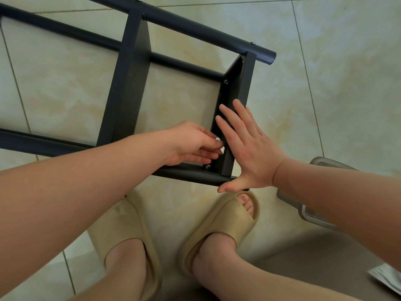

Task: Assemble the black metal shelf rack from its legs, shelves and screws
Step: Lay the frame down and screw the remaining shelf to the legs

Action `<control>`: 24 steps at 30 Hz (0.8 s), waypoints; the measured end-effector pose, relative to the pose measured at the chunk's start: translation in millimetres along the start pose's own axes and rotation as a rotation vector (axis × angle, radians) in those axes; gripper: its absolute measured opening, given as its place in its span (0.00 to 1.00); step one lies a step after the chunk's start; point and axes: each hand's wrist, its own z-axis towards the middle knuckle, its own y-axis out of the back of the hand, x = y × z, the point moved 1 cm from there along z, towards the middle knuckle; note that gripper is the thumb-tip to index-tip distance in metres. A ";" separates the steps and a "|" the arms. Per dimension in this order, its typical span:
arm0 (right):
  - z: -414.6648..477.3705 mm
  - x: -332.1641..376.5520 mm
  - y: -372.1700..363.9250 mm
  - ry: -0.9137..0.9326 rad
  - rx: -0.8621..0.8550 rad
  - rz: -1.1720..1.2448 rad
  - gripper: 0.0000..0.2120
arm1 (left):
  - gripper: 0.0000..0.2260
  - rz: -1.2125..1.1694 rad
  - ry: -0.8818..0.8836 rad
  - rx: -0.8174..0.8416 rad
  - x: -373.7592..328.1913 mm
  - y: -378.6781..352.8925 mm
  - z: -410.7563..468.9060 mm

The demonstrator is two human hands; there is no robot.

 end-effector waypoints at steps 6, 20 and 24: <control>0.1 0.6 1.7 0.000 0.009 0.002 0.65 | 0.09 0.004 -0.051 0.000 -4.8 0.3 0.5; 0.1 0.4 0.5 -0.004 0.026 0.004 0.65 | 0.03 0.075 0.028 0.013 -3.1 -0.8 -2.2; 0.2 0.4 1.1 -0.007 0.034 0.004 0.65 | 0.02 0.157 0.020 0.018 -4.0 -0.3 -4.4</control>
